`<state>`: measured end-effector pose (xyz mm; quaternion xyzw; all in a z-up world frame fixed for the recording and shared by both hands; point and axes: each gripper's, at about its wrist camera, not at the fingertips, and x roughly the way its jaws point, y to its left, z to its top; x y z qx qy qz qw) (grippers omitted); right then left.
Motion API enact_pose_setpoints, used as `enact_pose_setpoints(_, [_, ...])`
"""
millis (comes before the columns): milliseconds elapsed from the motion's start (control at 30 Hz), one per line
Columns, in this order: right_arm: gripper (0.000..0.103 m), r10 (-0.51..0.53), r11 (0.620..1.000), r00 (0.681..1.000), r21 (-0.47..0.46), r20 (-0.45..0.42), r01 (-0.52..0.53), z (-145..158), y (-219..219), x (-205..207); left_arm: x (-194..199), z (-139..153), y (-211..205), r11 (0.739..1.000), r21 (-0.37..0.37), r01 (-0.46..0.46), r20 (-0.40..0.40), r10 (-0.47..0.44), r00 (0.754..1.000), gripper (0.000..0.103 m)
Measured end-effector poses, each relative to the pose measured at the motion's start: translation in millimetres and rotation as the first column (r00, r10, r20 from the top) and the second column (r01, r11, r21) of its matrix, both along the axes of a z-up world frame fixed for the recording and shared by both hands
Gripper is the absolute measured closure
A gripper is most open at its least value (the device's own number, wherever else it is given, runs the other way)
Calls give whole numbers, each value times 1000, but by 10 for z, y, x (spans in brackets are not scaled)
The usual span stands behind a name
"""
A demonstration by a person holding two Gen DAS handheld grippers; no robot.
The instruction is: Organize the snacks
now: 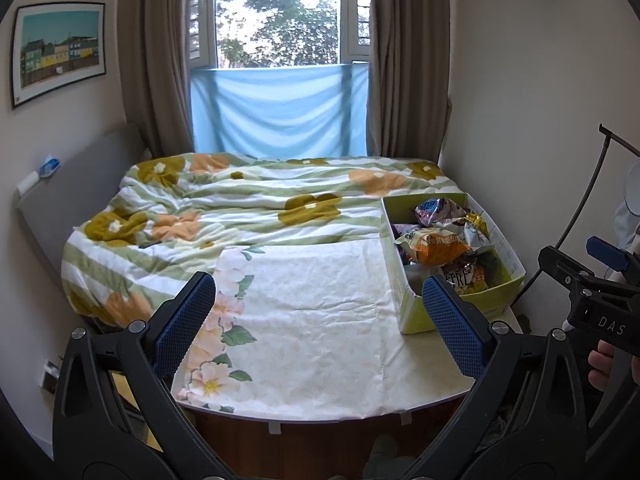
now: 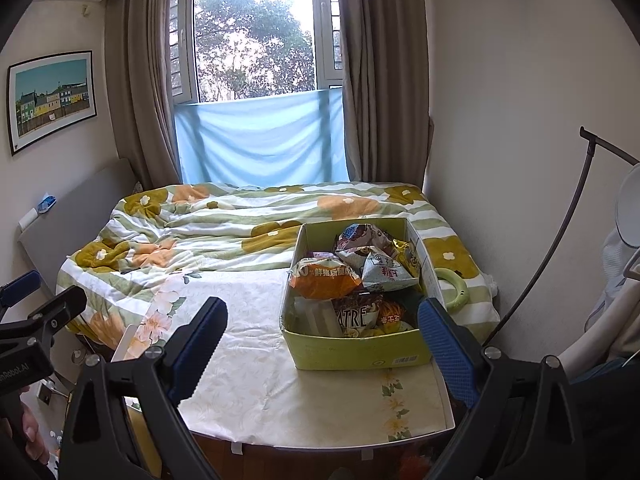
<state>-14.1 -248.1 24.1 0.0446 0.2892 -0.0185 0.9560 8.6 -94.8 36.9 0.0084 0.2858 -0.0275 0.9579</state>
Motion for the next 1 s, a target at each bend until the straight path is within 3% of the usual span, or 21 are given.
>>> enact_pose_setpoints(1000, [8, -4, 1000, 1000, 8, -19, 4, -69, 94, 61, 74, -76, 67, 1000, 15, 14, 5, -14, 1000, 0])
